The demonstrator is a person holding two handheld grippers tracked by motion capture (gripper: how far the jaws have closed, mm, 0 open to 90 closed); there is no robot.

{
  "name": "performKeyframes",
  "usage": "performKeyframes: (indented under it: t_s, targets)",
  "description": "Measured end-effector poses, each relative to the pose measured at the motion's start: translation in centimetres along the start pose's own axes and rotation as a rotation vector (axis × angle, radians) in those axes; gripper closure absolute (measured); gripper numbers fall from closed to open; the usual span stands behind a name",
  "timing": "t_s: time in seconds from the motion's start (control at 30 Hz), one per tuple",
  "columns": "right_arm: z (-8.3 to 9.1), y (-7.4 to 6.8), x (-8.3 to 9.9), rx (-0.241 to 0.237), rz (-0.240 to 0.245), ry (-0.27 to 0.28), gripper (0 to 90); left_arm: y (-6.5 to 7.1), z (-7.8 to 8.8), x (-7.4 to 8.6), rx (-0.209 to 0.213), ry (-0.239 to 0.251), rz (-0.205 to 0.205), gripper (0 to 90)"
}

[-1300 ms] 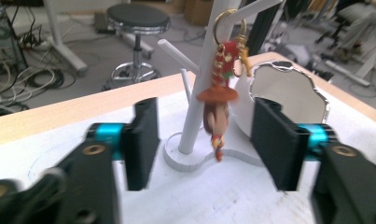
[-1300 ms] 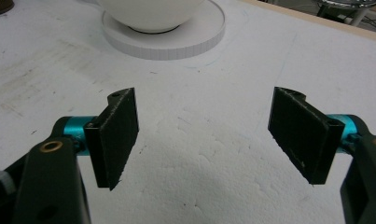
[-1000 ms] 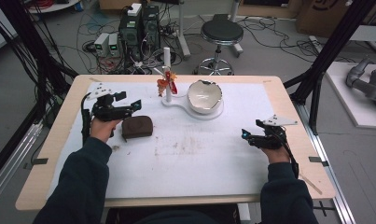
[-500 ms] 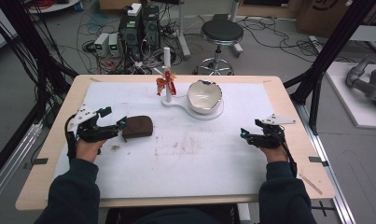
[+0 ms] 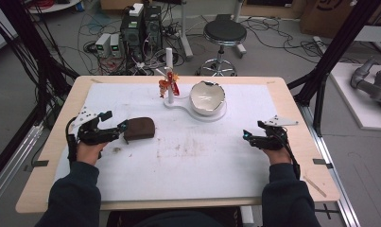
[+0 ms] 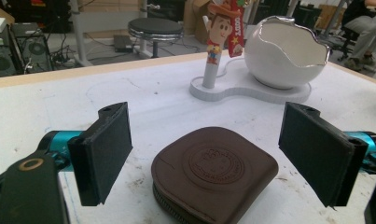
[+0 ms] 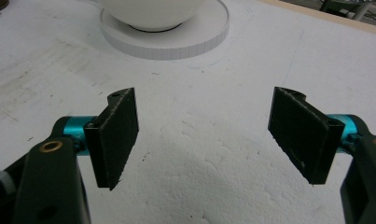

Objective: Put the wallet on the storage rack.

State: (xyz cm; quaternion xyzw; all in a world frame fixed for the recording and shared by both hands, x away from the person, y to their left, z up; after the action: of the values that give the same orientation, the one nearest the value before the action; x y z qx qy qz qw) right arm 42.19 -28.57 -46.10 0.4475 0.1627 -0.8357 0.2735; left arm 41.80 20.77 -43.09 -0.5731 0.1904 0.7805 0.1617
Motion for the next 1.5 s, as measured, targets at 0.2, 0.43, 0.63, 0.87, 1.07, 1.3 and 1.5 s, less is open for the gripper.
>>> performKeyframes:
  t_s: [0.2, 0.43, 0.63, 0.87, 1.07, 1.3, 1.5]
  targets:
    - [-0.2, 0.0, 0.1, -0.004, 0.000, -0.009, 24.8, 0.6, -0.3, 0.5, 0.051, -0.035, 0.019, 17.2]
    - [-0.3, -0.4, 0.3, -0.021, 0.023, -0.024, 24.8, 1.2, -0.8, 1.9, 0.084, -0.120, 0.018, 17.2]
    - [-0.3, -0.8, 0.3, -0.034, 0.030, -0.025, 24.8, 0.3, -1.7, 3.5, 0.020, -0.213, 0.033, 17.2]
    - [-0.7, -1.0, 0.3, -0.044, 0.039, -0.030, 24.8, 0.0, -3.1, 4.8, 0.035, -0.271, 0.082, 17.2]
    - [-0.8, -1.2, 0.2, -0.048, 0.032, -0.029, 24.8, 0.3, -3.6, 4.9, 0.059, -0.281, 0.087, 16.6]
    - [-0.8, -1.4, -0.1, -0.058, 0.030, -0.017, 24.8, -0.1, -4.2, 5.2, 0.040, -0.324, 0.065, 16.7]
    - [-0.8, -1.4, -0.1, -0.060, 0.027, -0.016, 24.8, 0.6, -4.6, 5.7, 0.036, -0.380, -0.015, 17.9]
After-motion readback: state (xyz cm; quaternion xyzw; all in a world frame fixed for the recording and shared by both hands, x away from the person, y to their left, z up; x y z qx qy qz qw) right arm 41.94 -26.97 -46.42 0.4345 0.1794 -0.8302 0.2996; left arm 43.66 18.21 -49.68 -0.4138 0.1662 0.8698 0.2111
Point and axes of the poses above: each handheld gripper's, and its own axes: z roughly backward along the jaws, x roughly out of its underside, y roughly to its right, the point moved 8 cm from there along -z, roughly forward along the jaws, and after that the axes turned 6 degrees about -x, right-handed, at the moved point
